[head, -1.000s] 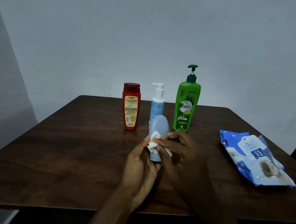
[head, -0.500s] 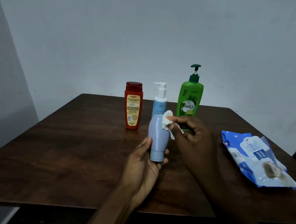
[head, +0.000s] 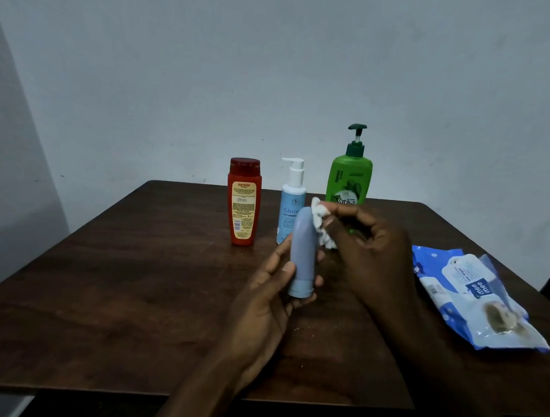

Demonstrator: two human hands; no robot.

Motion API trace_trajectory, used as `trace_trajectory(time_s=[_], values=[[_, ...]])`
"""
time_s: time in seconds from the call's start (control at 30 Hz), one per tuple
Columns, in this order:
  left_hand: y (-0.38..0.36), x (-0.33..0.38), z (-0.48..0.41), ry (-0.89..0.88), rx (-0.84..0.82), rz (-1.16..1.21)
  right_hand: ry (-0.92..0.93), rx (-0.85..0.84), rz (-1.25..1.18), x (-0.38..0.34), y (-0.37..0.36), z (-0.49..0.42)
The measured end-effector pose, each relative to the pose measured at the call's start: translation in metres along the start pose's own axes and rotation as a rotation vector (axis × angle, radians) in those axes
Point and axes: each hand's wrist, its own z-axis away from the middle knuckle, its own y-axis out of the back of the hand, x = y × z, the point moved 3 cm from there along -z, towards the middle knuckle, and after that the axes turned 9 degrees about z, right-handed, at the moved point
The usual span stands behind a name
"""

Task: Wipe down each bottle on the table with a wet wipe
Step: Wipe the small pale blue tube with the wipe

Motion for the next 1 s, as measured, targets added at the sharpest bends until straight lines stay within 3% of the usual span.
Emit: trace_trajectory(time_s=[0.13, 0.23, 0.33, 0.43, 0.67, 0.87, 1.0], values=[[0.001, 0.009, 0.004, -0.109, -0.02, -0.318, 0.133, -0.163, 0.035, -0.018, 0.004, -0.02], [0.003, 0.018, 0.008, -0.274, 0.055, -0.534, 0.403, -0.233, 0.196, -0.03, 0.008, -0.021], [0.007, 0.022, 0.01, -0.396, 0.155, -0.604, 0.617, -0.282, 0.327, -0.03, 0.011, -0.009], [0.01, 0.023, 0.01, -0.478, 0.245, -0.665, 0.623, -0.269, 0.334, -0.02, 0.01, 0.006], [0.004, 0.019, 0.012, -0.681, 0.295, -0.898, 0.407, 0.054, 0.309, -0.015, 0.002, -0.015], [0.01, 0.028, 0.012, -0.752, 0.37, -0.857, 0.526, -0.168, 0.458, -0.023, -0.032, 0.018], [0.019, 0.026, 0.016, -0.759, 0.365, -0.88, 0.55, -0.246, 0.343, -0.012, -0.029, 0.042]])
